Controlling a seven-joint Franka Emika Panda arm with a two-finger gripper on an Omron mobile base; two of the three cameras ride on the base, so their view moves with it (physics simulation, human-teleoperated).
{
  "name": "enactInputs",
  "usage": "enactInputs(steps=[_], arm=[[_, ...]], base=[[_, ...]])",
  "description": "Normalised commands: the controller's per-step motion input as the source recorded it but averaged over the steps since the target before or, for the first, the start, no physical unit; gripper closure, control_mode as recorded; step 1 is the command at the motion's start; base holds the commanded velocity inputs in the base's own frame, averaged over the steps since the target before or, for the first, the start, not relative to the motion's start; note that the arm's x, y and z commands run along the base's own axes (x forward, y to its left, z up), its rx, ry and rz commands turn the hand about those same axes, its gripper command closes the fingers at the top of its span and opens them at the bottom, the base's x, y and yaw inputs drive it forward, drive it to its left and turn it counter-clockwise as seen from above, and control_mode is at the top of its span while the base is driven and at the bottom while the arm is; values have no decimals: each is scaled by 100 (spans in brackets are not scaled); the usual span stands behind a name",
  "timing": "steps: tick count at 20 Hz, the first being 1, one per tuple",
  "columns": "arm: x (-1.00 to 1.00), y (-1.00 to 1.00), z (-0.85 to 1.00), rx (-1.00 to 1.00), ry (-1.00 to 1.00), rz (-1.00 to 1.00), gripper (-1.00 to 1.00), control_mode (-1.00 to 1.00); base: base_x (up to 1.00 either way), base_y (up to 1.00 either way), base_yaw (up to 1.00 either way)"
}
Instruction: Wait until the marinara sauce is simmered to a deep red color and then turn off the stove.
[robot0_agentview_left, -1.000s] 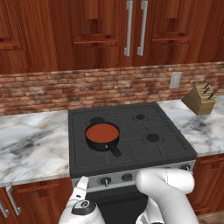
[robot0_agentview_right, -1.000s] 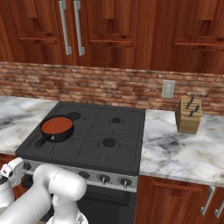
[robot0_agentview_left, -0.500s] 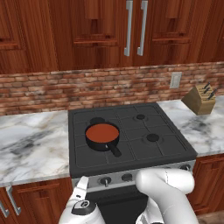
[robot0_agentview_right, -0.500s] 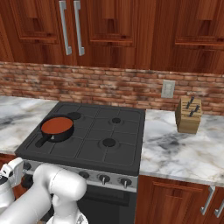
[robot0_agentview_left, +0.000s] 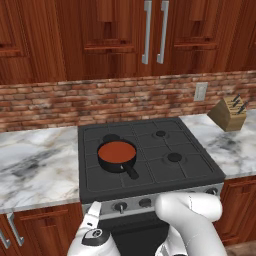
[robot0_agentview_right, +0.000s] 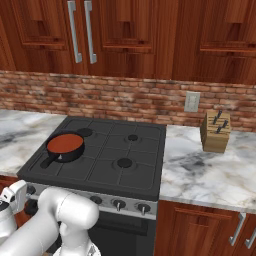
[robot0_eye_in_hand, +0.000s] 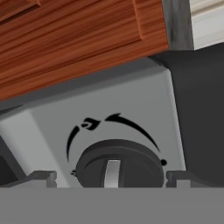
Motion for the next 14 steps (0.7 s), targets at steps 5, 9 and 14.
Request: enactInputs(steps=[5, 9, 14], arm=[[0, -4, 0, 0, 0, 0, -100, -100], [0, -4, 0, 0, 0, 0, -100, -100], [0, 0, 0, 0, 0, 0, -100, -100]], base=[[0, 0, 0], [0, 0, 0], [0, 0, 0]])
